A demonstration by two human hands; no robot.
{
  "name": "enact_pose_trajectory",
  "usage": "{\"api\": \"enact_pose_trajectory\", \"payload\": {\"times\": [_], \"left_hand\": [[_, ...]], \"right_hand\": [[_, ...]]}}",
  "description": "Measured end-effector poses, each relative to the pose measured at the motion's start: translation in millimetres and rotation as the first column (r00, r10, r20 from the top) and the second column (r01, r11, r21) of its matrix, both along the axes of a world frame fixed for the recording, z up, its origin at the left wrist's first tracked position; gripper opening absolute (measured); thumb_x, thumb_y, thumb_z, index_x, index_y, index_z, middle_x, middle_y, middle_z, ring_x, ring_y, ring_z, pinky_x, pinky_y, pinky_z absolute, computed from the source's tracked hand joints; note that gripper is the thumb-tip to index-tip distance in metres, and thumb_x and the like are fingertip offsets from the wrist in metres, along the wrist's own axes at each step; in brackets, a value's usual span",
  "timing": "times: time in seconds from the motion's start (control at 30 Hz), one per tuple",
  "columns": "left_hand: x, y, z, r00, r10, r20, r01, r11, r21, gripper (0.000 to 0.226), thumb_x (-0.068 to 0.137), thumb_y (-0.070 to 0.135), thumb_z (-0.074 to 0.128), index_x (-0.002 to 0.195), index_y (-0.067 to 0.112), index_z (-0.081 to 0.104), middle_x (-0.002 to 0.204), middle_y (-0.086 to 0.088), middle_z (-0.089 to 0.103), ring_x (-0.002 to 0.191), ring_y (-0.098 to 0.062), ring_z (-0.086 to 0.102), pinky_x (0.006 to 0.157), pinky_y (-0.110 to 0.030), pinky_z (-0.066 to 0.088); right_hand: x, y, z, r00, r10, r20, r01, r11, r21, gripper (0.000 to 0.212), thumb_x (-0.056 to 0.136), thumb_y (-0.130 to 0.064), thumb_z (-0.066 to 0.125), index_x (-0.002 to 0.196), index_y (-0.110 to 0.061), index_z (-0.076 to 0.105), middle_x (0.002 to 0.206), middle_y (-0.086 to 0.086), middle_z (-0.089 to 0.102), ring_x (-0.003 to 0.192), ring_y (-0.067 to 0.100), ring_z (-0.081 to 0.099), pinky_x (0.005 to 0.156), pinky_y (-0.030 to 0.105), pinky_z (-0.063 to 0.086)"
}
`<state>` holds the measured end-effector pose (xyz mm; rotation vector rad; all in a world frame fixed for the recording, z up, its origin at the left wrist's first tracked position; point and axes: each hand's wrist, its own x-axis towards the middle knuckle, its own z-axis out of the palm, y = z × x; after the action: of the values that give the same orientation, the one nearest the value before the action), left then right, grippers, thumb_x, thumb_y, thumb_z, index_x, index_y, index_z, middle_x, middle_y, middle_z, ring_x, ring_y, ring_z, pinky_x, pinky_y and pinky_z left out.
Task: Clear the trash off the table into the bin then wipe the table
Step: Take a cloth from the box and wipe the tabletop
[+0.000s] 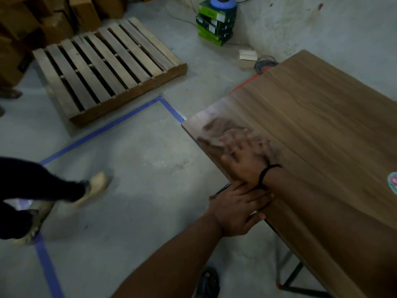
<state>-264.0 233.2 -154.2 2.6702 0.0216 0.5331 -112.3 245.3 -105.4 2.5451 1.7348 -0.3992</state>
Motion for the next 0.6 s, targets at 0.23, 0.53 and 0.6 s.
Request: {"api": "enact_pose_trajectory", "payload": {"times": [0.23,0.53,0.6], "left_hand": [[-2.3,-1.8,1.8,1.0,-0.006,0.02,0.007,0.999,-0.044,0.033,0.1,0.035,0.043,0.111,0.014,0.064,0.107,-0.01,0.07,0.102,-0.031,0.063,0.094,-0.038,0.045],[-1.4,-4.4,2.7,0.998,0.058,0.02,-0.058,0.998,0.028,0.032,0.096,0.037,0.051,0.124,0.021,0.052,0.127,0.0,0.061,0.129,-0.021,0.045,0.11,-0.041,0.03],[-1.1,-4.7,2.5,0.998,0.055,0.018,-0.056,0.998,0.031,0.034,0.097,0.038,0.049,0.126,0.021,0.052,0.132,0.001,0.059,0.135,-0.02,0.042,0.113,-0.042,0.029]], "right_hand": [[-37.2,15.4,-11.9,0.996,-0.086,0.015,0.087,0.996,-0.031,0.081,0.081,-0.073,-0.011,0.151,-0.037,0.008,0.163,0.002,-0.001,0.148,0.036,-0.004,0.112,0.068,-0.002],[4.4,73.1,8.1,0.996,-0.079,-0.034,0.077,0.996,-0.049,0.062,0.093,-0.066,0.017,0.149,-0.045,0.003,0.163,-0.009,-0.007,0.149,0.027,-0.012,0.113,0.065,-0.005],[30.2,86.9,11.4,0.967,-0.253,-0.017,0.253,0.967,-0.045,0.063,0.093,-0.068,0.015,0.15,-0.044,0.004,0.163,-0.007,-0.005,0.149,0.029,-0.01,0.112,0.067,-0.002]]}}
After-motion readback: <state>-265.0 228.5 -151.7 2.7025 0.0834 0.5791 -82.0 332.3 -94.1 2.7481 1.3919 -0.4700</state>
